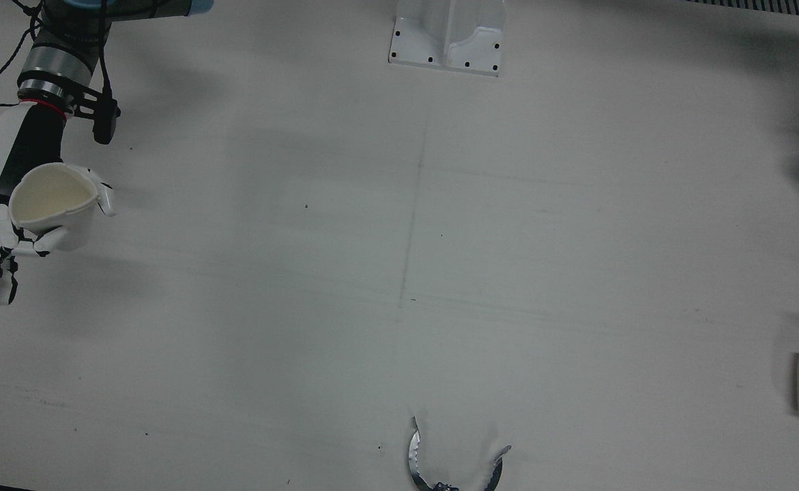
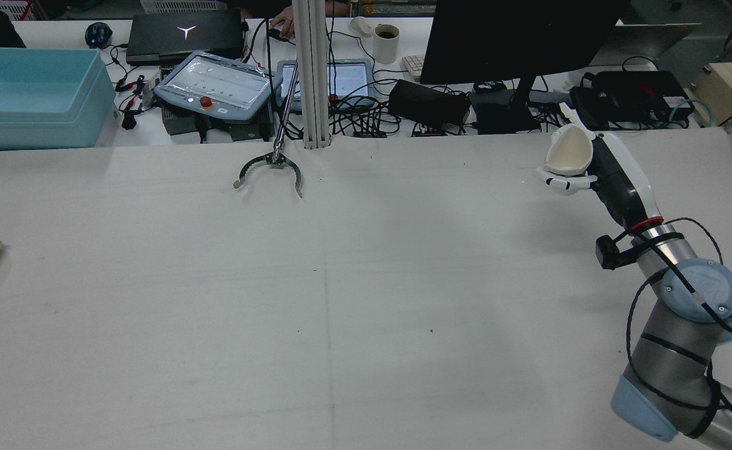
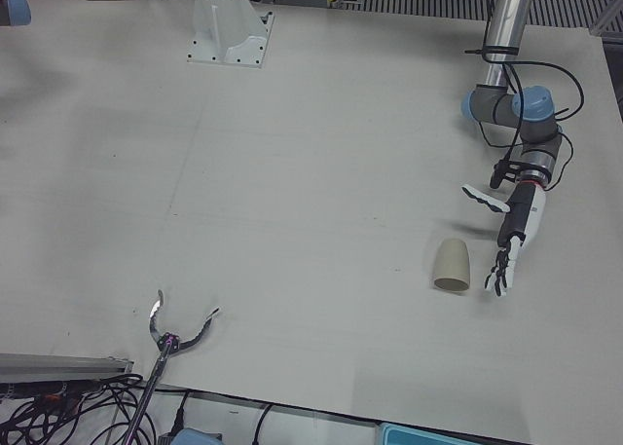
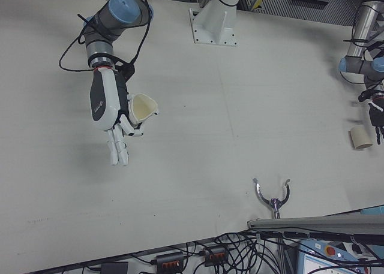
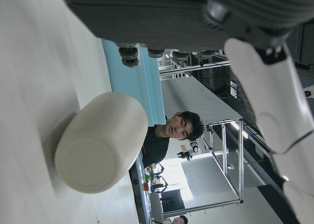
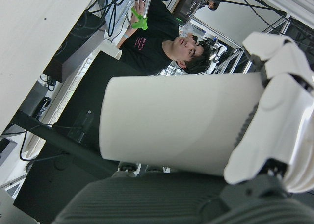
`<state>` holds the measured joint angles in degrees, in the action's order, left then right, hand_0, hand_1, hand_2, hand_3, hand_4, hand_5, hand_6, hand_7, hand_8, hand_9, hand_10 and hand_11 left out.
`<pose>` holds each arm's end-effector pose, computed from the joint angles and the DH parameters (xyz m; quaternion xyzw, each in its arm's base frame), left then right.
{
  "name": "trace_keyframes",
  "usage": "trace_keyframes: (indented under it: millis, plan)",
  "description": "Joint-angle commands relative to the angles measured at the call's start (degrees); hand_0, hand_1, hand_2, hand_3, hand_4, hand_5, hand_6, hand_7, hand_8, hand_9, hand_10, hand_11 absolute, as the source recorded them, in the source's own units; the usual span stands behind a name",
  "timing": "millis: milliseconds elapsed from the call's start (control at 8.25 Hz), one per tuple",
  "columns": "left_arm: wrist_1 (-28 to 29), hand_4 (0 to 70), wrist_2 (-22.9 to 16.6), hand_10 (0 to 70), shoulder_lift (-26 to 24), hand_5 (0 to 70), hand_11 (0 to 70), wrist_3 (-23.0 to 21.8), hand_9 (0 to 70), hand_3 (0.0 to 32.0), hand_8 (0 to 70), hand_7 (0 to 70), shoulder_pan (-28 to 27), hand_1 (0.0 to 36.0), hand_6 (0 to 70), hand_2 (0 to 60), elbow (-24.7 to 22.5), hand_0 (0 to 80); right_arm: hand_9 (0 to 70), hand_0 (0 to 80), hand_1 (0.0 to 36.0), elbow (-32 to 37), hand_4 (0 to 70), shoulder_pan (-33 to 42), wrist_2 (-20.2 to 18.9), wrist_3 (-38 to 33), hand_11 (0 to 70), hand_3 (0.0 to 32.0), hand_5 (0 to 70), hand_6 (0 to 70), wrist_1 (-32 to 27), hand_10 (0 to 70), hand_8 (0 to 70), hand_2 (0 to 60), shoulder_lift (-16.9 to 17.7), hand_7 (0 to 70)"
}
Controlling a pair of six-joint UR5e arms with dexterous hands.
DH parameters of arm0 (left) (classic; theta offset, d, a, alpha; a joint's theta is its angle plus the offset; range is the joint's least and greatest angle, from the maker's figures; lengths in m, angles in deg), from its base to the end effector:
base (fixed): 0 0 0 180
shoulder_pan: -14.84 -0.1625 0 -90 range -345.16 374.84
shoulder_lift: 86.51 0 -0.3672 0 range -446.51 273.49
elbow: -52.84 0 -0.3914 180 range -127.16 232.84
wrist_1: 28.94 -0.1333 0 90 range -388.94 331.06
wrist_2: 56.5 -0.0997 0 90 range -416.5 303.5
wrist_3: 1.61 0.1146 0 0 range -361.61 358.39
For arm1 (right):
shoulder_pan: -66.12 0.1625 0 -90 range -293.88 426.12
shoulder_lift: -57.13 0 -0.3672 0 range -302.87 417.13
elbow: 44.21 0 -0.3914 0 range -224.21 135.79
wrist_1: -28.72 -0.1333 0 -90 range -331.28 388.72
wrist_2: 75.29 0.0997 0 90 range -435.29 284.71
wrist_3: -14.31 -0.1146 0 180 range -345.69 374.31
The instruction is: Pour water
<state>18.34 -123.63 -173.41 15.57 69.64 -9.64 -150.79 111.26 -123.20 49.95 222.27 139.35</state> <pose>0.1122 -0.4675 0.7938 -0.0062 0.7950 -0.5954 0.1157 -0.2097 -0.5086 0.4469 0.1703 -0.7352 0.6328 0.1731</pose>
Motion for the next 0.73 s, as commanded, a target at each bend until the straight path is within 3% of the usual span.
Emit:
trace_keyframes:
  millis: [0,242,606]
  plan:
    - [-0.1,0.0,-0.3,3.3,1.4,0.0,6.0,-0.1,0.0,7.2,0.0,1.0,0.0,9.8,1.4,0.0,-1.5,46.1,0.0,45.7,11.9,8.4,17.2,-0.6,0.0,-1.1,10.2,0.0,70.0,6.4,-6.3,6.5,0.2,17.2,0.0,5.6]
    - [-0.2,0.3,-0.4,3.4,1.6,0.0,6.2,0.0,0.0,6.6,0.0,1.0,0.0,10.7,1.5,0.0,-1.4,46.6,0.0,45.3,11.9,20.0,19.6,-2.5,-0.3,-10.0,10.7,0.0,70.0,5.2,-15.5,6.9,0.0,19.4,-0.1,2.4]
    - [-0.3,0.8,-0.4,3.4,1.7,0.0,6.3,0.0,0.0,7.0,0.0,0.8,0.0,11.1,1.3,0.0,-1.5,46.7,0.0,44.7,11.2,22.1,29.1,-5.3,-0.4,-16.4,12.4,0.0,70.0,7.3,-18.2,8.3,1.4,22.7,1.5,5.8]
